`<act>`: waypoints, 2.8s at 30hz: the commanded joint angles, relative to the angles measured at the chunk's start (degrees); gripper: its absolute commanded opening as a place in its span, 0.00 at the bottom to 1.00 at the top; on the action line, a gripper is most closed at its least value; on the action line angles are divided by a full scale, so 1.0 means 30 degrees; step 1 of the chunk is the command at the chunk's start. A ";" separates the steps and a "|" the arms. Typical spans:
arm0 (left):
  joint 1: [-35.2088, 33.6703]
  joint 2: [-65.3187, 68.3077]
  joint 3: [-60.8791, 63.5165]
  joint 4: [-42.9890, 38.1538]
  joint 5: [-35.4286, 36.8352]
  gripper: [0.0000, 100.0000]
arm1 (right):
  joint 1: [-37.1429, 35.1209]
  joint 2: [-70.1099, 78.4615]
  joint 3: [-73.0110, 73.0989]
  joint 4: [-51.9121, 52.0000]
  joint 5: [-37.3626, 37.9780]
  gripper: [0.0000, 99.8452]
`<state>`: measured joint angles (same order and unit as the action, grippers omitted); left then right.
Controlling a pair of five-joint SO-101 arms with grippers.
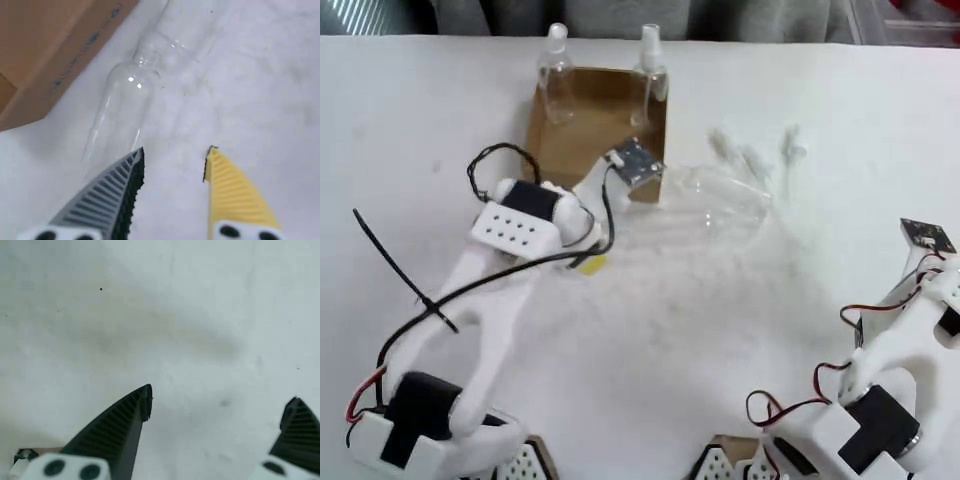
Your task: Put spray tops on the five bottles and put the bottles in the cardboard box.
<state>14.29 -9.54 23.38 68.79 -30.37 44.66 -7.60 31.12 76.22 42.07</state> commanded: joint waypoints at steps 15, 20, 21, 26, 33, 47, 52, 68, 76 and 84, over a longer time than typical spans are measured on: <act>-0.1480 0.6315 -0.5978 -0.0440 -0.1436 0.25 | -0.0015 -0.0601 -0.0059 -0.0190 0.0147 0.37; -0.1421 0.7516 -0.6271 -0.0615 -0.1436 0.28 | -0.0044 -0.0601 -0.0059 -0.0190 0.0147 0.37; -0.1421 0.7722 -0.6271 -0.0615 -0.1436 0.29 | -0.0044 -0.0601 -0.0059 -0.0190 0.0176 0.37; -0.1451 0.8601 -0.6271 -0.1436 -0.1407 0.32 | -0.0190 -0.0601 -0.0029 -0.0190 0.0176 0.37; -0.0777 1.0388 -0.6271 -0.1582 -0.1465 0.32 | -0.0190 -0.0601 -0.0029 -0.0190 0.0264 0.37; -0.0894 1.1326 -0.6095 0.0000 -0.1260 0.31 | -0.0190 -0.0601 -0.0029 -0.0220 0.0293 0.37; -0.0864 1.1297 -0.6066 0.1084 -0.0821 0.31 | -0.0190 -0.0601 -0.0029 -0.0220 0.0293 0.37; -0.0718 0.4762 -0.0176 -0.0645 -0.0205 0.32 | -0.0190 -0.0601 0.0586 -0.0249 0.0293 0.37; -0.0659 0.4293 0.0029 -0.0645 -0.0322 0.32 | -0.0073 -0.0601 0.0586 -0.0249 0.0293 0.37; 0.1656 0.4440 -0.0381 -0.0733 -0.0352 0.32 | -0.0044 -0.0601 0.0586 -0.0220 0.0293 0.37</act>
<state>16.22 6.29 24.09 67.38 -31.52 44.66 -7.60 33.32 76.04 42.42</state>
